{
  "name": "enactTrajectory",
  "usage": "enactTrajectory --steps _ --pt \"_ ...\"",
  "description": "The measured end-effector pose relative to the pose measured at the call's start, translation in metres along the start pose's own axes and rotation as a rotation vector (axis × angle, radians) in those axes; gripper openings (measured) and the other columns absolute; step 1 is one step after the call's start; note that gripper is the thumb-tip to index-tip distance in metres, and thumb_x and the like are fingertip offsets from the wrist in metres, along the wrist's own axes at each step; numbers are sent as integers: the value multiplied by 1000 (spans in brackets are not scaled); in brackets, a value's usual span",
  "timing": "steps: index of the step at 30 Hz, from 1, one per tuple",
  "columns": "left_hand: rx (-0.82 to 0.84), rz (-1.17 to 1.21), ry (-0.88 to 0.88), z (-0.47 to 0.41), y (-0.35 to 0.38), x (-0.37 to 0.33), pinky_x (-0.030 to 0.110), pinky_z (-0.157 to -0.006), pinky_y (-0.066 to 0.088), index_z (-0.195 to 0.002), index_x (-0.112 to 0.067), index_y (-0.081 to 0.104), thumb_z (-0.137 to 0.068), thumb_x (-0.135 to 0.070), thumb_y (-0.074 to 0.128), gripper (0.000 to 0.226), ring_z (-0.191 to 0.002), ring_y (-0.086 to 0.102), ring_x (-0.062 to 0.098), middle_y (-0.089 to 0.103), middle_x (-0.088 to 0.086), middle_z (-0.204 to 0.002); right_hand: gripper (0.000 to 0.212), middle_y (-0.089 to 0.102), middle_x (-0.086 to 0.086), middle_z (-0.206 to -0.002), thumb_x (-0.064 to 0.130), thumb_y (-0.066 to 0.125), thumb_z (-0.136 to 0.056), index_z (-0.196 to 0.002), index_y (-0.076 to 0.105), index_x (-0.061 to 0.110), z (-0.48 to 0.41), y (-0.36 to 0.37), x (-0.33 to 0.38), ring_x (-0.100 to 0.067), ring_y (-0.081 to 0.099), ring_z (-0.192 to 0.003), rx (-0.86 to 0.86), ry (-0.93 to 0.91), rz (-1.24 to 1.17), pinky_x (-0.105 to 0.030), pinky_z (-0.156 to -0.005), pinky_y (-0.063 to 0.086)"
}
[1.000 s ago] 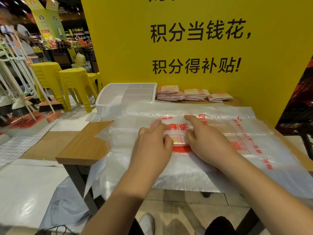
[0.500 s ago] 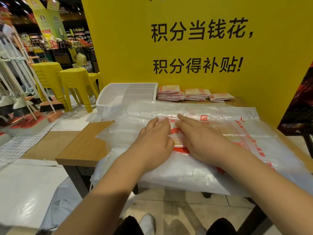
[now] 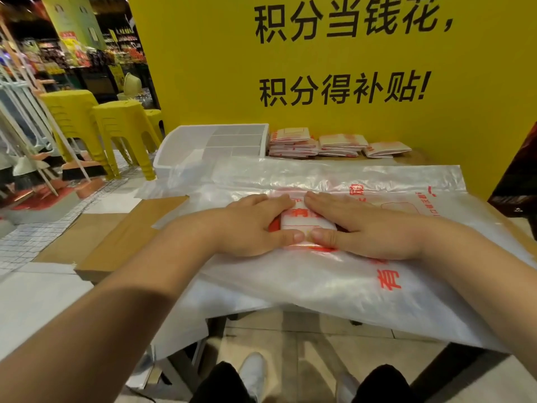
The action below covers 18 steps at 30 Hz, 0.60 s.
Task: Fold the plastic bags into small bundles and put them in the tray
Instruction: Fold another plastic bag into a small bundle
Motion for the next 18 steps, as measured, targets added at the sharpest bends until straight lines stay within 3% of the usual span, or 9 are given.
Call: enactTrajectory --steps 4,9,12,15,18 --pt "31 26 -17 -1 5 2 37 -122 4 -156 -45 0 -90 -74 37 81 -153 -6 11 -3 -14 -166 85 -7 29 -161 73 40 -86 -156 0 45 4 -5 -13 9 -12 -146 72 17 -34 -25 -123 -5" --pt "70 -75 -30 4 -3 -12 38 -122 0 -158 -39 -2 -98 -64 34 73 -153 -5 16 -7 -15 -166 96 -2 22 -164 78 37 -78 -159 3 38 -1 -12 -7 1 -4 -150 103 33 55 -26 -123 0" --pt "-16 -237 -22 4 -10 -25 46 -123 6 -158 -33 10 -102 -56 36 66 -152 8 26 9 -2 -167 93 7 17 -165 74 42 -83 -159 10 33 2 -14 -5 -2 7 -151 61 39 36 -21 -121 5" --pt "-217 -376 12 10 -16 -40 44 -109 31 -149 -30 35 -106 -33 40 44 -133 37 30 39 8 -146 94 27 11 -162 77 44 -79 -157 24 28 4 -18 -1 -7 30 -144 -55 47 9 -24 -119 22" --pt "-214 -234 -54 15 -13 -49 42 -95 42 -139 -24 46 -106 -48 26 46 -117 47 29 50 9 -130 88 34 7 -159 71 42 -84 -157 24 25 9 -19 4 -10 38 -139 -139 50 -66 -25 -114 31"
Point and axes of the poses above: each hand's wrist, its own z-axis away from the middle knuckle, its own y-axis out of the palm, x = y × z, the point moved 5 cm from there along -z, towards the middle knuckle
